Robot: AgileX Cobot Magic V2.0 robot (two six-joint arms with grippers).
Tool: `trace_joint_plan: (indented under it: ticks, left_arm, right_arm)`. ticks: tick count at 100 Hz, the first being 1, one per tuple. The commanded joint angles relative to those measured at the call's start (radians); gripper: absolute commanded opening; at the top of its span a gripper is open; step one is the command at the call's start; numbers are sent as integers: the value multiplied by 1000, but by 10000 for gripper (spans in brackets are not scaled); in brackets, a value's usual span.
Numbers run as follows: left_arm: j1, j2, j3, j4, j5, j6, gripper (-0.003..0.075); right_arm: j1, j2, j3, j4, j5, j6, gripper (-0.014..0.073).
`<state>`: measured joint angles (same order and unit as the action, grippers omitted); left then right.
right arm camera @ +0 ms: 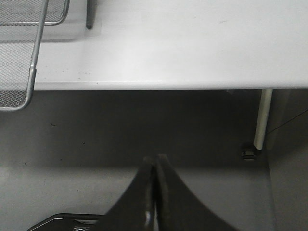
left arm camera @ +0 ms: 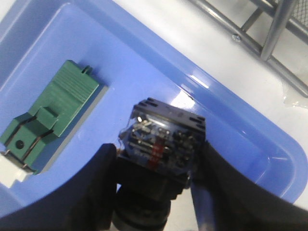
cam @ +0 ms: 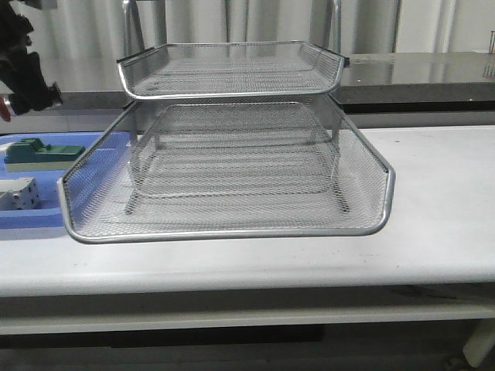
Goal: Place button on rack with both arms
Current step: 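Lift the red button and carry it over the pulled-out mesh tray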
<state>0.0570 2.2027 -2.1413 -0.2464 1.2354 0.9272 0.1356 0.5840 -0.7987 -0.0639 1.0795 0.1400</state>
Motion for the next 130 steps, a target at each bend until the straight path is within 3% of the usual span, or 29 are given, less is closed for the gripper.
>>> trace_joint_plan:
  ticks: [1, 31, 66, 99, 130]
  left_arm:
    - [3, -114, -35, -41, 39, -22, -20]
    - [1, -254, -9, -41, 39, -129, -20]
    - [-78, -492, 210, -74, 39, -144, -20]
    - [-321, -553, 273, -114, 39, -144, -20]
    - [-545, -451, 293, -116, 31, -144, -20]
  right_arm:
    - [-7, 3, -35, -11, -47, -7, -67]
    - [-7, 3, -35, -11, -47, -7, -67]
    - [-7, 3, -35, -11, -47, -7, -67]
    - [-7, 3, -35, -11, -47, -7, -67]
    - [-7, 3, -35, -11, -47, -7, -67]
